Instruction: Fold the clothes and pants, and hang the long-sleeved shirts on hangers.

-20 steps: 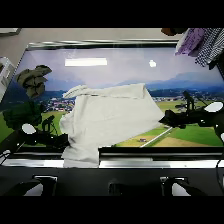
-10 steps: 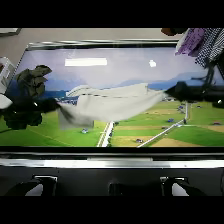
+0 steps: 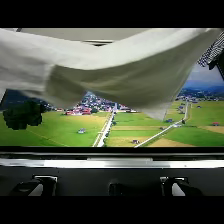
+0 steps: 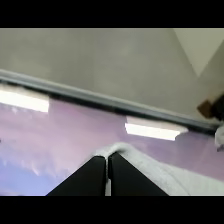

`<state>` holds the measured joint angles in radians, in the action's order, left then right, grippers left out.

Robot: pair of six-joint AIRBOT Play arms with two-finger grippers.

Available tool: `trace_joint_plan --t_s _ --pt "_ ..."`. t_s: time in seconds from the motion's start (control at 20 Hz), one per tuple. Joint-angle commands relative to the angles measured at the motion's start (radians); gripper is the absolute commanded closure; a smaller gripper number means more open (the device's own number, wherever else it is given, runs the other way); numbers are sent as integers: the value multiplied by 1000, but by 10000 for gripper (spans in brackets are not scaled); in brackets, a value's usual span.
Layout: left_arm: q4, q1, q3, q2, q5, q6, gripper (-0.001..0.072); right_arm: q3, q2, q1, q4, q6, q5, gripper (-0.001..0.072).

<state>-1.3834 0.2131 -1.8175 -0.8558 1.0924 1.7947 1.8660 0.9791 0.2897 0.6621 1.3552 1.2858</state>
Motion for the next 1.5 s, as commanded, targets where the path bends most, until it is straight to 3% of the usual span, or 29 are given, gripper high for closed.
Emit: trace_joint_plan --t_s 0.0,0.2,0.4,0.6,0.8,1.0,1.15,1.35,1.4,1.45 --pt "-134 0 -72 114 -12 77 691 59 -138 0 76 56 -71 680" --pt "-170 0 -68 131 -12 75 691 58 -182 0 119 121 -105 680" --pt "-146 -2 -32 13 -8 32 690 57 -91 0 147 191 -83 680" --pt "-80 -19 52 -232 -9 -45 691 52 183 -3 146 247 23 680" --pt "-79 -64 79 -558 -51 -45 691 52 543 -122 264 257 127 680" --pt "-78 -107 79 -811 -219 -40 691 52 837 -220 412 311 -52 681" --pt "-75 -143 79 -913 -296 -40 691 52 967 -225 388 458 -176 680" --pt "-75 -182 79 -989 -248 -40 689 53 1038 -225 352 474 -180 676" --pt "-75 -183 79 -995 -218 -40 684 53 1041 -224 352 467 -162 647" --pt "-75 -183 78 -993 -186 -40 610 53 1038 -222 352 454 -138 597"
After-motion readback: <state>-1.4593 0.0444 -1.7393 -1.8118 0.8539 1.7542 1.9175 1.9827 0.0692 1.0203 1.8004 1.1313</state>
